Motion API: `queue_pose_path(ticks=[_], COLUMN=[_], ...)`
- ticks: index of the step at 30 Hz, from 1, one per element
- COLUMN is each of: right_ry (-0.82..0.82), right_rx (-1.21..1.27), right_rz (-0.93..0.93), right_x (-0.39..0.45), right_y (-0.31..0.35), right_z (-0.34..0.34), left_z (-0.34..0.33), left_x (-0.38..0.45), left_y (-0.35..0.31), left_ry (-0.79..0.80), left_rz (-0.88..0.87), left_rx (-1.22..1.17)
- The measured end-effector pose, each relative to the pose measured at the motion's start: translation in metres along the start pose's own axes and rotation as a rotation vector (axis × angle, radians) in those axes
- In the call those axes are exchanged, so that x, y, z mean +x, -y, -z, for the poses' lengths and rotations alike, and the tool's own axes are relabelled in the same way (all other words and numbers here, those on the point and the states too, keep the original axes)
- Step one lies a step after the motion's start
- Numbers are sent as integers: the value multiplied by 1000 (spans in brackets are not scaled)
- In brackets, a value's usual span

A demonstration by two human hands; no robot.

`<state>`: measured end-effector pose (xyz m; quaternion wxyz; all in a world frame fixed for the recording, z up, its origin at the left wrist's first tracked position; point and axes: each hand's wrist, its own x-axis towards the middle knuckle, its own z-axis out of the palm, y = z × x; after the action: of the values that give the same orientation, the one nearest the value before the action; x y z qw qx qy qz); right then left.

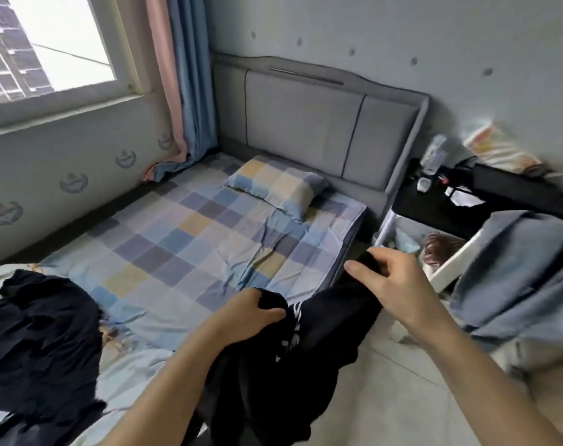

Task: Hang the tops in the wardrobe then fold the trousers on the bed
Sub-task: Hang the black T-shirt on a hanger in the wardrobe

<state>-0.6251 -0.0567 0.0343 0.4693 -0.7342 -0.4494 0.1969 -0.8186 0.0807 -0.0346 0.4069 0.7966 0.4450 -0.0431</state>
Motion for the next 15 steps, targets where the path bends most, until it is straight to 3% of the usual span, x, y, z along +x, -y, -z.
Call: queue_pose_path(ticks=[2,3,6,7,11,15], right_ry=[0,-16,-75,-93,-202,-177], right_rx=[27,37,40,38,-159,-122], right_rz=[-3,-17,-32,-18,154,123], right_x=[5,7,13,14,24,33], right_y=[11,16,25,30,35,1], right_z=[34,50,103,123,185,254], left_z=[-1,-1,-10,-17,-41,-53], left_x=[3,1,-17,-19,3,42], left_y=[-58,-84,-167,-195,-273,-326], left_ry=[77,110,282,237,-302,-358], left_rz=[-135,-227,-526,-595,-725,-590], left_rx=[277,281,-210,-245,-113,-399])
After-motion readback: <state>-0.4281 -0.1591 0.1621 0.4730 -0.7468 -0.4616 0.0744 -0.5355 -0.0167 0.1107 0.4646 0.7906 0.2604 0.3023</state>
